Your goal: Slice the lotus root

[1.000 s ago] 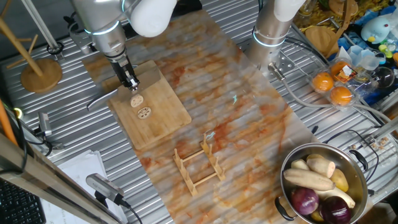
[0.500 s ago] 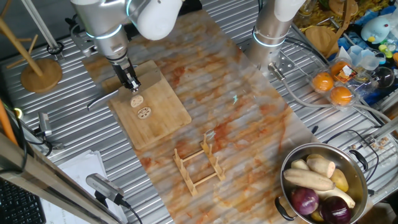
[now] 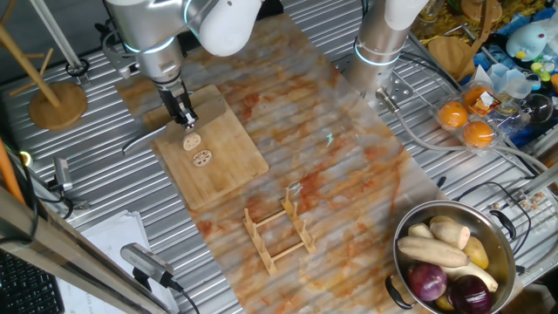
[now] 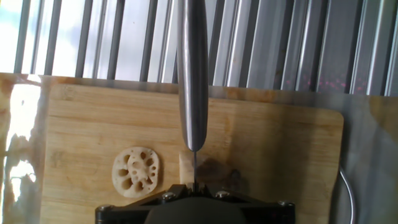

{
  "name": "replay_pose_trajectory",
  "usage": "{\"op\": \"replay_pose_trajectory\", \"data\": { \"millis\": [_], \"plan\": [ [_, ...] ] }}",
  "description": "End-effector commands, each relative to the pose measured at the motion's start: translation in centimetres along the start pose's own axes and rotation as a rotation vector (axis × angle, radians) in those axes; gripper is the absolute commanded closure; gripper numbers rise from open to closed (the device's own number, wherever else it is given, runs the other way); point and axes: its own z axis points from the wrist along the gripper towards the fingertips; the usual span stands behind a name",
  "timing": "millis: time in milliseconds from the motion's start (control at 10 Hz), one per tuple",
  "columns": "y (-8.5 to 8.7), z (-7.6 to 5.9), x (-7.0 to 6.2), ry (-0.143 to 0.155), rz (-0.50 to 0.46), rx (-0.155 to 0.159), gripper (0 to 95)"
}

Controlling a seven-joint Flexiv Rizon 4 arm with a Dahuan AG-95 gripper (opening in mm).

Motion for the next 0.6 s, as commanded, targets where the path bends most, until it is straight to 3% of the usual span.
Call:
{"op": "replay_pose_trajectory", "data": {
  "millis": [100, 400, 600],
  "plan": [
    [-0.06, 7.22, -0.92, -0.003, 0.006, -0.001, 95.0],
    [-0.14, 7.06, -1.79, -0.006, 0.008, 0.008, 95.0],
    [-0.40, 7.00, -1.33, 0.000, 0.000, 0.002, 95.0]
  ]
}}
